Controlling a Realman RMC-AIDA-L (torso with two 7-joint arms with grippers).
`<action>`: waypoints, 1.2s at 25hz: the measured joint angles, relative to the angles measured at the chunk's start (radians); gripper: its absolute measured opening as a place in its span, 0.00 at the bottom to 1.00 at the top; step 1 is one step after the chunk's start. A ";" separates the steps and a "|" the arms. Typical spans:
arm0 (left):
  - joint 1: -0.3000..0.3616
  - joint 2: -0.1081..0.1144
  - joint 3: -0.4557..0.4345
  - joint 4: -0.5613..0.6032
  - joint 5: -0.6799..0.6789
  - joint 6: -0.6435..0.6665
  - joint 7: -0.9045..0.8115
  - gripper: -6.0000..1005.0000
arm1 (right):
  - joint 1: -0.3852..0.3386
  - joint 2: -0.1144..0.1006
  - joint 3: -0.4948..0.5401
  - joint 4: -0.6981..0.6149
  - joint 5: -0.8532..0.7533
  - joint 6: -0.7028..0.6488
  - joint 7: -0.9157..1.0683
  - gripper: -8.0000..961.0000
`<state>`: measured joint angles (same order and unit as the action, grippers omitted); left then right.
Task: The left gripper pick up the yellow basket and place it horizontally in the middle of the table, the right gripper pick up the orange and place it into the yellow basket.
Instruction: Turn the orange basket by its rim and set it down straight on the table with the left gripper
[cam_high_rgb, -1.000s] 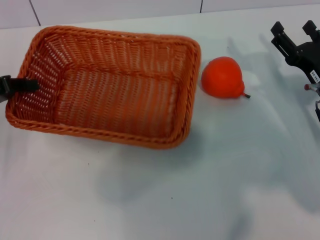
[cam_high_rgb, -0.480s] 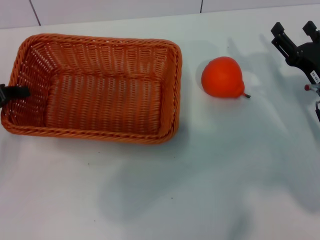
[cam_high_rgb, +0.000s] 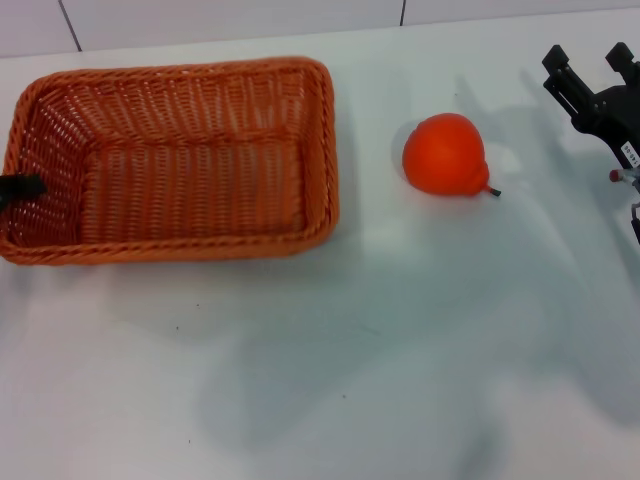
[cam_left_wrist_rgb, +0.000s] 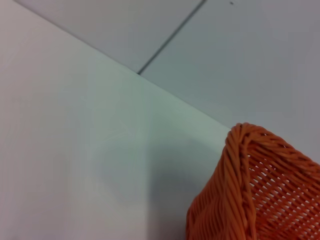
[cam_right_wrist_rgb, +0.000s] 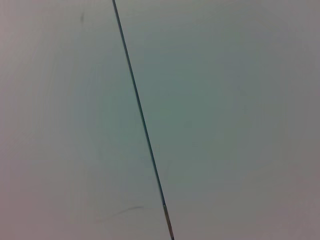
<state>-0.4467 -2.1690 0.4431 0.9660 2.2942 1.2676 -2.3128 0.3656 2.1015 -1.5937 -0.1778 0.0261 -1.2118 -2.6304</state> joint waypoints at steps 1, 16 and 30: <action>0.001 0.000 -0.002 -0.005 -0.002 -0.011 0.000 0.17 | 0.000 0.000 0.000 0.000 0.000 0.000 0.001 0.99; 0.009 0.006 0.015 -0.036 -0.043 -0.046 0.010 0.17 | 0.003 0.000 -0.002 0.001 0.000 0.000 0.009 0.99; 0.002 0.006 0.037 -0.027 -0.077 -0.022 0.010 0.18 | 0.004 0.000 -0.002 0.010 0.000 0.002 0.009 0.99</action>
<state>-0.4448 -2.1628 0.4798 0.9385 2.2171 1.2457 -2.3024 0.3697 2.1015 -1.5953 -0.1679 0.0261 -1.2102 -2.6216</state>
